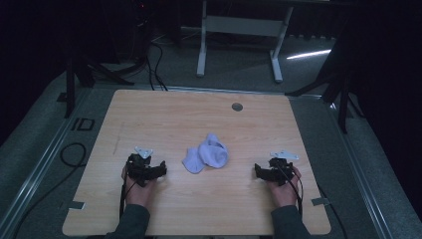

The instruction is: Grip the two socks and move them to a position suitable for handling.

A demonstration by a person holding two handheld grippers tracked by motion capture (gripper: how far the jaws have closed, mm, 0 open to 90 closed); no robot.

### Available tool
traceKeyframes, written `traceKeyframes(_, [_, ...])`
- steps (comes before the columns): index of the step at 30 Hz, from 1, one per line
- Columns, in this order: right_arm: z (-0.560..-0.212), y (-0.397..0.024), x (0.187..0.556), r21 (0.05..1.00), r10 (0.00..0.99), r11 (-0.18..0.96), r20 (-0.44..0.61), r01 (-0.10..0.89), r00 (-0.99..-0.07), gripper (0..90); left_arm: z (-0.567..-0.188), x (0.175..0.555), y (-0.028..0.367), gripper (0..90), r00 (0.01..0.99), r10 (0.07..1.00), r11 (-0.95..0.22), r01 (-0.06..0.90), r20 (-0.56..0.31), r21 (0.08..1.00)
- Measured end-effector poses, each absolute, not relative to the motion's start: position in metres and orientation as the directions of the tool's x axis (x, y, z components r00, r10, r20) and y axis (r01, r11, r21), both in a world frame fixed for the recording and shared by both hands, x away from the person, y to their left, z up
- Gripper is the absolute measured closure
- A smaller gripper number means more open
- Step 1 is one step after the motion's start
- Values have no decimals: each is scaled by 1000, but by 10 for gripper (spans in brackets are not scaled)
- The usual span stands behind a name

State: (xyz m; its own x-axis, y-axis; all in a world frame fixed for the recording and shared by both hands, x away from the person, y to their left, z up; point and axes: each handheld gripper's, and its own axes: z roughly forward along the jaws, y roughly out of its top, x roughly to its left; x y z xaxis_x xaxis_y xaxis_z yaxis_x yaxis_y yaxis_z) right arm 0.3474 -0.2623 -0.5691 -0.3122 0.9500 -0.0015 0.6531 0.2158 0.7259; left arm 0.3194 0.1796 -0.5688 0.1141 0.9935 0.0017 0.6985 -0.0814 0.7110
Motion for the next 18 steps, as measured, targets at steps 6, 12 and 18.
traceKeyframes(6, [-569,-262,347,726,950,216,-2,653,-312,121,-569,320,179,141,108,994,-77,699,2,711])
traceKeyframes(12, [-569,-262,347,726,950,216,-2,653,-313,122,-569,320,178,141,107,994,-77,699,3,711])
traceKeyframes(18, [-569,-262,347,726,950,216,-2,653,-313,122,-566,321,179,232,127,992,-91,697,2,711])
